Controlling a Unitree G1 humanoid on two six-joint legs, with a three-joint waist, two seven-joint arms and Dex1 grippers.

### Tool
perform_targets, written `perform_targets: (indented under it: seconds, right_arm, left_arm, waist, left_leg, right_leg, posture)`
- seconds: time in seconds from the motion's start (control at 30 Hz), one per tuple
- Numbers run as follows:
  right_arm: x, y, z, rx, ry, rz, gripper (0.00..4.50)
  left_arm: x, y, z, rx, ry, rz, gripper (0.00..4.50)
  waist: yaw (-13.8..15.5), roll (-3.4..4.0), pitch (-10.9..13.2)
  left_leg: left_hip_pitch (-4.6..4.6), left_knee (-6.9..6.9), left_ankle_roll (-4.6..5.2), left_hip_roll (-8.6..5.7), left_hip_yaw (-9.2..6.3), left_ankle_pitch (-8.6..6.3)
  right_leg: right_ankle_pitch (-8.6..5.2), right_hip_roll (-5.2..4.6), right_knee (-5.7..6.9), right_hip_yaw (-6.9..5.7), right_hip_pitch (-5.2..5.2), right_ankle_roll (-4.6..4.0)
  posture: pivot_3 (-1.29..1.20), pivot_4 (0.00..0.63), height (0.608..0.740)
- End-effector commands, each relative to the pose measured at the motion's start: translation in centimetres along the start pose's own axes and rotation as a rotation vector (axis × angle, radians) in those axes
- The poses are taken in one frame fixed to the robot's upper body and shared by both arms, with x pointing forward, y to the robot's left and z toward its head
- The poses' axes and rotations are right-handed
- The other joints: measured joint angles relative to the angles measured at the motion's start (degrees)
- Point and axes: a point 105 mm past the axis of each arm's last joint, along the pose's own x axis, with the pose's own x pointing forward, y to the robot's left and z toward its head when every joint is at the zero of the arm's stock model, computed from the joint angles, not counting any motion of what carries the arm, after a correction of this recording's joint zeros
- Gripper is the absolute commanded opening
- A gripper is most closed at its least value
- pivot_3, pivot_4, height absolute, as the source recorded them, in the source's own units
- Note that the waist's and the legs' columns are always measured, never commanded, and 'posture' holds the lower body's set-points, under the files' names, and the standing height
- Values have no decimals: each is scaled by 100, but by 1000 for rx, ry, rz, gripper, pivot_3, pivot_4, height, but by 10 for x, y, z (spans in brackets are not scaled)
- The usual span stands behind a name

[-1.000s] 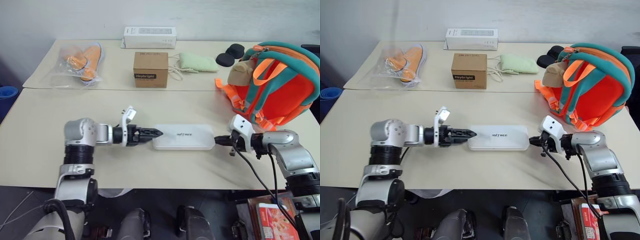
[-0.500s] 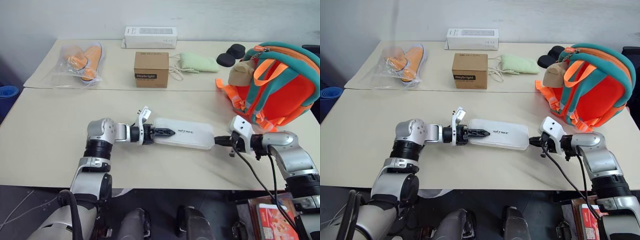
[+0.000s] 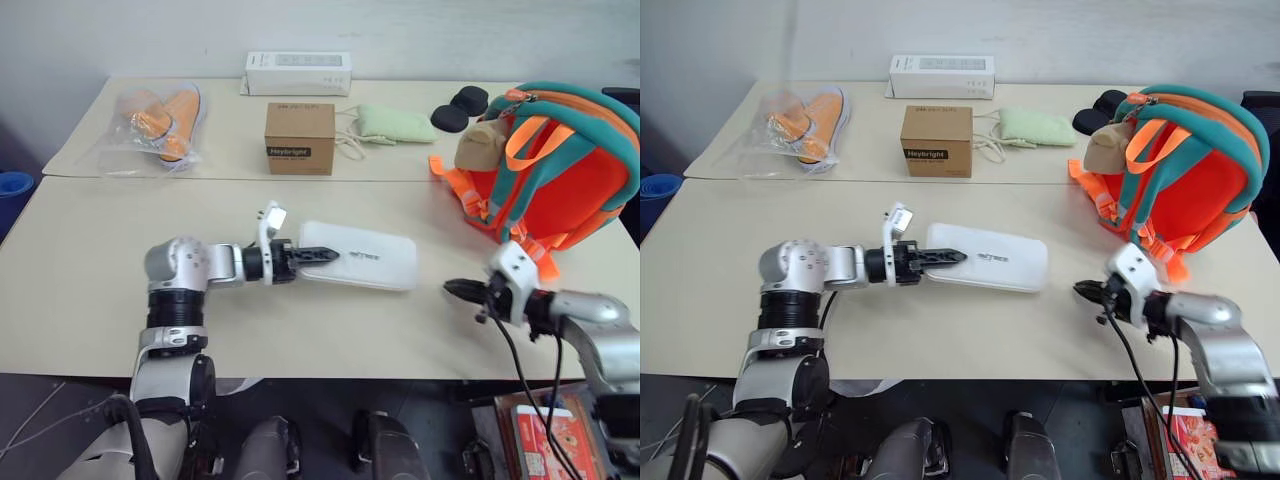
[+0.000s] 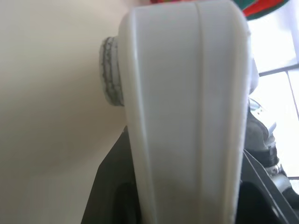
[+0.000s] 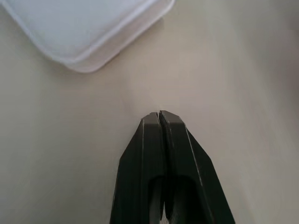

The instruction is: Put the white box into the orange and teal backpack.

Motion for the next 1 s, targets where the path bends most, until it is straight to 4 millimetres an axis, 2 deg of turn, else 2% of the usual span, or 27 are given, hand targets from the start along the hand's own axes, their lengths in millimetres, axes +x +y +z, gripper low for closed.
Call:
perform_targets:
  seconds: [0.03,0.13,0.2,0.27,0.33,0.37,0.5,0.67,0.87,0.97,1.0]
  right_arm:
    - [-50,-19,29,77,-124,-167,1268]
    - [-82,-32,37,138,-173,-299,2357]
    - [-94,-44,44,170,-214,-369,3053]
    - [-93,-57,52,216,-271,-408,3727]
    - [-83,-66,59,262,-314,-422,4402]
    - [-77,-68,60,284,-325,-413,4484]
    - [-37,-72,71,352,-372,-358,4500]
    - [-2,-89,96,394,-474,-346,4500]
    - [35,-90,114,380,-509,-289,4500]
    - [42,-88,121,337,-519,-256,3902]
    - [43,-87,123,322,-523,-239,3567]
  left_arm:
    - [-25,-23,25,70,-145,-49,1349]
    - [-47,-30,37,91,-240,-36,1349]
    - [-59,-35,42,107,-287,-31,1349]
    - [-66,-39,43,133,-309,-21,1349]
    - [-69,-40,42,166,-307,21,1349]
    - [-69,-37,41,174,-301,57,1349]
    - [-77,-29,46,189,-311,163,1349]
    - [-86,-42,55,232,-349,138,1349]
    - [-90,-58,55,312,-356,115,1349]
    - [-93,-58,56,363,-361,149,1349]
    - [-94,-57,56,395,-358,170,1349]
  waist:
    - [-6,0,0]
    - [-24,0,0]
    - [-36,0,0]
    - [-49,-1,0]
    - [-49,-2,1]
    - [-42,-1,1]
    - [-42,-3,1]
    - [-47,-2,1]
    - [-68,-2,2]
    - [-126,-2,2]
    - [-147,-2,2]
  left_leg:
    - [1,0,0,-1,0,0]
    - [5,0,-2,-2,3,-3]
    - [8,-2,-27,3,3,-17]
    - [10,-4,-37,5,3,-21]
    - [14,-4,-38,4,12,-21]
    - [15,-4,-38,4,13,-21]
    - [13,-6,-22,6,14,-7]
    - [7,-7,-8,-1,33,1]
    - [4,-8,-9,2,35,1]
    - [4,-8,-11,3,35,1]
    - [4,-9,-12,2,35,2]
  right_leg:
    - [0,1,-2,0,2,0]
    - [0,-1,-23,1,3,1]
    - [0,2,-23,3,2,0]
    - [-1,6,-22,5,1,-2]
    - [-1,11,-18,1,-1,-2]
    - [-1,11,-17,1,0,-2]
    - [-2,25,-12,4,-3,-4]
    - [-2,39,22,3,-23,-3]
    - [-2,46,19,3,-27,-3]
    - [-2,48,21,3,-26,-3]
    - [-2,48,22,3,-27,-3]
  posture:
    - [0,150,740]
    - [0,150,740]
    - [0,150,740]
    - [0,150,740]
    - [0,150,740]
    - [0,150,740]
    - [0,150,740]
    - [0,150,740]
    - [0,150,740]
    - [0,150,740]
    - [0,150,740]
